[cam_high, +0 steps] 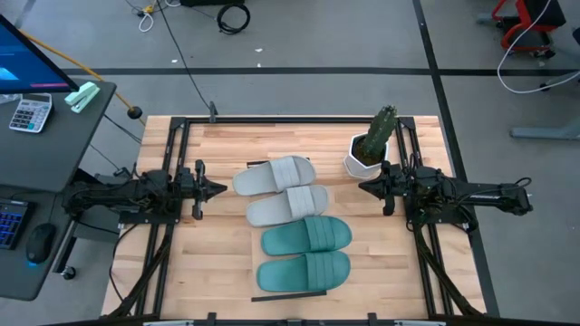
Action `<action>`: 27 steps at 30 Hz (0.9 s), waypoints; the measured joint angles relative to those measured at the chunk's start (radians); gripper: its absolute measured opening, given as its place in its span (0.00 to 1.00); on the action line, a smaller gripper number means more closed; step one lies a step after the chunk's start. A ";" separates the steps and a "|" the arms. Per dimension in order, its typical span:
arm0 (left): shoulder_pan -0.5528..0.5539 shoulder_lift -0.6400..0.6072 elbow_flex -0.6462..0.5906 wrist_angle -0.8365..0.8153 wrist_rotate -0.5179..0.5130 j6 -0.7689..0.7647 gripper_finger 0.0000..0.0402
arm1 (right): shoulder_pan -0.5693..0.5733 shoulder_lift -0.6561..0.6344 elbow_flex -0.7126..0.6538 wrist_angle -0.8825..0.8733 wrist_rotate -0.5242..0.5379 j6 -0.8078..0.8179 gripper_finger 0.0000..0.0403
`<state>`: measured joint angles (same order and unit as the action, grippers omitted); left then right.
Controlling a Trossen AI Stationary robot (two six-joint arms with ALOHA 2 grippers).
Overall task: Pick and place slides into the shelf
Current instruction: Return to Home Position
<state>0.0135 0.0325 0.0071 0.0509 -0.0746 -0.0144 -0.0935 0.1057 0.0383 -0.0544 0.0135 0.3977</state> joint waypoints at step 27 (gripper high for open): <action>0.000 0.000 0.000 0.000 0.000 0.000 0.08 | 0.000 0.000 0.000 0.000 0.000 0.000 0.04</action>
<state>0.0139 0.0326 0.0071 0.0509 -0.0746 -0.0147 -0.0934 0.1055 0.0383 -0.0544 0.0135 0.3976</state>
